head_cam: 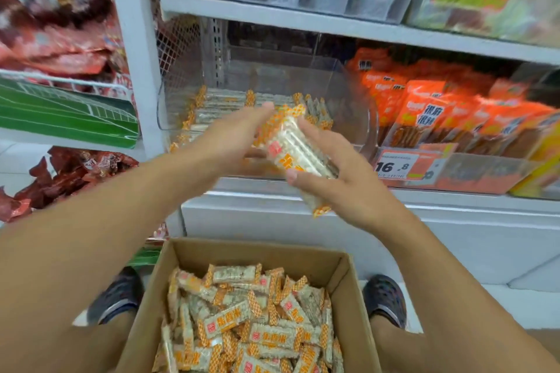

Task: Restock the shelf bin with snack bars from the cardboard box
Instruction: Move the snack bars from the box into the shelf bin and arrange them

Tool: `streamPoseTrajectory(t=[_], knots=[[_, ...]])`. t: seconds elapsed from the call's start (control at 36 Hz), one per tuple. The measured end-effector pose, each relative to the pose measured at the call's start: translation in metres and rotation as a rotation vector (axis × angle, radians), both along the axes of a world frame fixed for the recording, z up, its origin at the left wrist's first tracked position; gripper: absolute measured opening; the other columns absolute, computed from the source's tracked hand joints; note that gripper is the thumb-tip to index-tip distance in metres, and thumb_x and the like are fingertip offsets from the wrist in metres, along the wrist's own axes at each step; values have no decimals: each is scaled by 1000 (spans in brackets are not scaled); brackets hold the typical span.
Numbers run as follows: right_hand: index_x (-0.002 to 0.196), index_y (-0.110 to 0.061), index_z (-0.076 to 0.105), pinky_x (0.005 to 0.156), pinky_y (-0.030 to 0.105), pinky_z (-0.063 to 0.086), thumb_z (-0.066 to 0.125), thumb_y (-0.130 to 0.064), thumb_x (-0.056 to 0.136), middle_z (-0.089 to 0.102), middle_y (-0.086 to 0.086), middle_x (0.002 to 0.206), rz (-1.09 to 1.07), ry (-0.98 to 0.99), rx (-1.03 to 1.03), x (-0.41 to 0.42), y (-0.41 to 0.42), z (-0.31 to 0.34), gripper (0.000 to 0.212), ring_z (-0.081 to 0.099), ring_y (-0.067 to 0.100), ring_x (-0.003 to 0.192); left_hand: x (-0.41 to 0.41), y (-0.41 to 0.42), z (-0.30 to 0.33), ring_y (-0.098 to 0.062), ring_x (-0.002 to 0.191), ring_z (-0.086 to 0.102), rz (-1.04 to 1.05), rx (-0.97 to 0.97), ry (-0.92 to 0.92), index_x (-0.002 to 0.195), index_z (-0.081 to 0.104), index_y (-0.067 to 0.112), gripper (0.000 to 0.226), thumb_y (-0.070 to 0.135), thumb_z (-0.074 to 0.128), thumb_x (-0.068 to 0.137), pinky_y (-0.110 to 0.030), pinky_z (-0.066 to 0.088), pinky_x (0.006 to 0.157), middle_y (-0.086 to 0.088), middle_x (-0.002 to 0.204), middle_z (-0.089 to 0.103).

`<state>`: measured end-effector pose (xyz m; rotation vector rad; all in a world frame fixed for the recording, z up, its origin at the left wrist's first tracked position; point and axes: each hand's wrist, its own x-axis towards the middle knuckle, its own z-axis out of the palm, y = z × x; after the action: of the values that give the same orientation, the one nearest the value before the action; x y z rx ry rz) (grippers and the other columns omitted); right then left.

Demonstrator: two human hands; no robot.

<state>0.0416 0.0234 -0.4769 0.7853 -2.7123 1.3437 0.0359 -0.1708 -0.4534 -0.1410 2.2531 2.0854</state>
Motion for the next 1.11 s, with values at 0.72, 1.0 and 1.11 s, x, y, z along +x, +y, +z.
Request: streamPoseTrajectory(t=[0.72,1.0,1.11], knots=[[148,-15,40,102,37,37,36,-29,107,31,10,160,-83,-153,1643,-138,-79,68,44,41,30,136,-108,-49,-26,-19,147,27,-490,-1175,80,150,40,33,56,58,23,102,-40,20,121,7,160,31],[153,-2,32,109,31,31,19,-24,111,30,15,160,-109,-293,1449,-132,-69,47,49,33,30,144,-102,-50,-27,-18,142,35,-506,-1162,112,139,52,26,55,52,20,103,-42,25,119,2,156,39],[160,-16,9,121,39,13,12,-54,106,11,3,167,-26,-381,1417,-129,-69,61,66,9,24,154,-99,-48,-24,-18,141,35,-503,-1161,110,139,52,24,53,48,20,104,-38,25,118,1,155,39]])
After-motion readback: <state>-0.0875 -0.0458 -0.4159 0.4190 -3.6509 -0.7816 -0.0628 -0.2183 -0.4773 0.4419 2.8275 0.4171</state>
